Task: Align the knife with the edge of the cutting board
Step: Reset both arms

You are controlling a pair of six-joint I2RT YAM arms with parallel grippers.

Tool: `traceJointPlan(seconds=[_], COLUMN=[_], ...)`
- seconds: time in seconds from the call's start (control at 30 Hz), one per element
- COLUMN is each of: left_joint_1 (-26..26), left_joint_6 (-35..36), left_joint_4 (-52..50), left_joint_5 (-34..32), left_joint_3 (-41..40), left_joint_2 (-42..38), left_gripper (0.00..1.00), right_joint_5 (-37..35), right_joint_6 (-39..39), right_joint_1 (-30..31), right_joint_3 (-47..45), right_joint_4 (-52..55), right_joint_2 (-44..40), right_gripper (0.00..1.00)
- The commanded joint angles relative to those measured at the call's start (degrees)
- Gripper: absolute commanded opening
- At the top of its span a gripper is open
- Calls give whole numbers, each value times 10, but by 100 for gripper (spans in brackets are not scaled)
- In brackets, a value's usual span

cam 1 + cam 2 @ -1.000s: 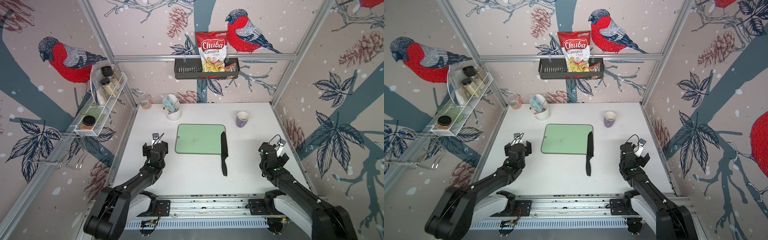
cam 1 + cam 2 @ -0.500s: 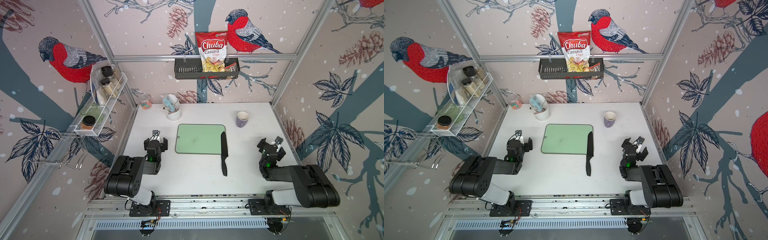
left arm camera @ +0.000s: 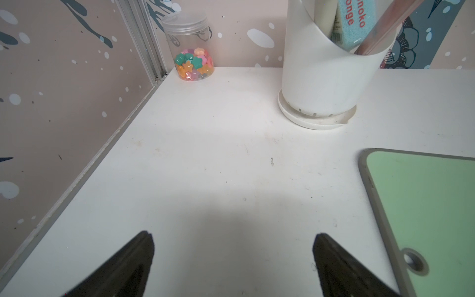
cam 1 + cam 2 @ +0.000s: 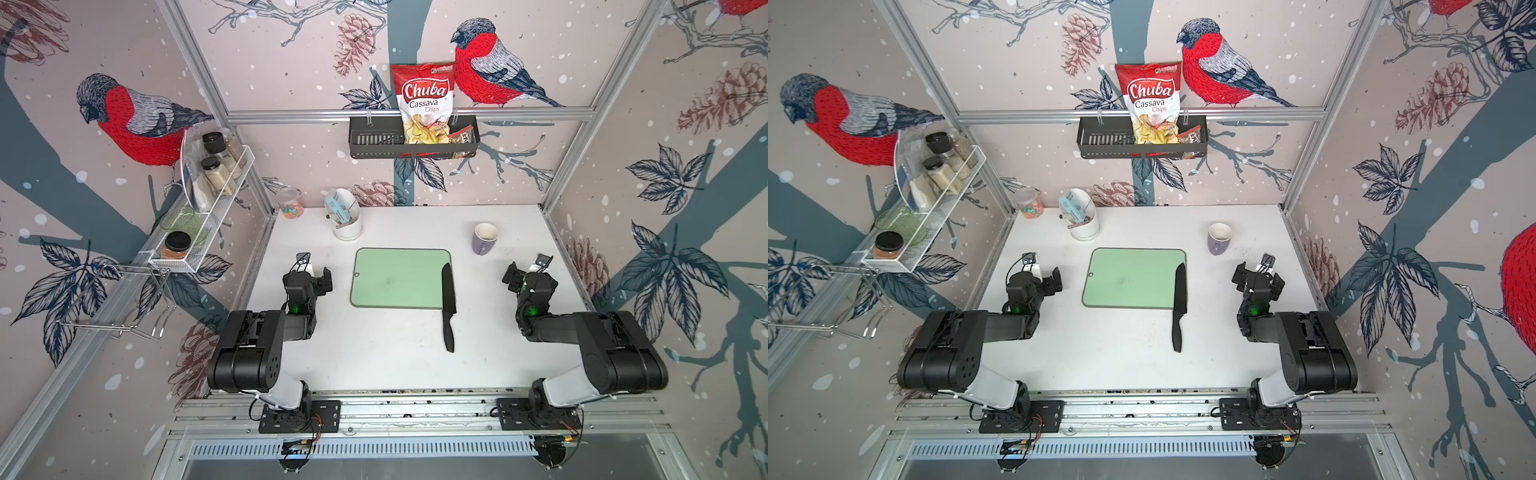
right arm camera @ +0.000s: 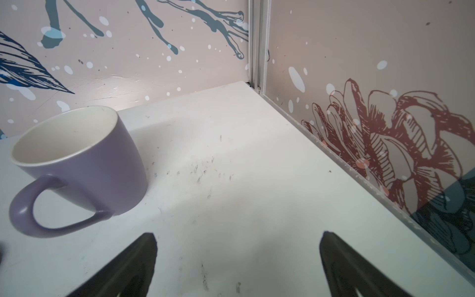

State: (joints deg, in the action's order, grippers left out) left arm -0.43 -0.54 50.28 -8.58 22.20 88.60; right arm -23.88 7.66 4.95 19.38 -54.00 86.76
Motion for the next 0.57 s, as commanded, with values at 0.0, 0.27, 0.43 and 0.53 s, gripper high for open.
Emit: traceJointPlan(seconds=[0.0, 0.27, 0.43, 0.53], left_joint_1=[4, 4, 3, 4], left_joint_6=[-2, -2, -2, -2], left_joint_4=[10, 9, 9, 9], left_joint_5=[10, 10, 10, 9], left_joint_3=[0, 0, 0, 0], left_joint_2=[0, 0, 0, 0], left_gripper=[98, 98, 98, 98], right_joint_5=[-9, -9, 5, 16], right_joint_6=[-4, -6, -3, -2], right_joint_1=[4, 4, -3, -7], right_joint_3=[6, 6, 8, 3], right_joint_4=[19, 15, 10, 14], right_joint_2=[-5, -3, 3, -6], right_gripper=[100, 100, 100, 100])
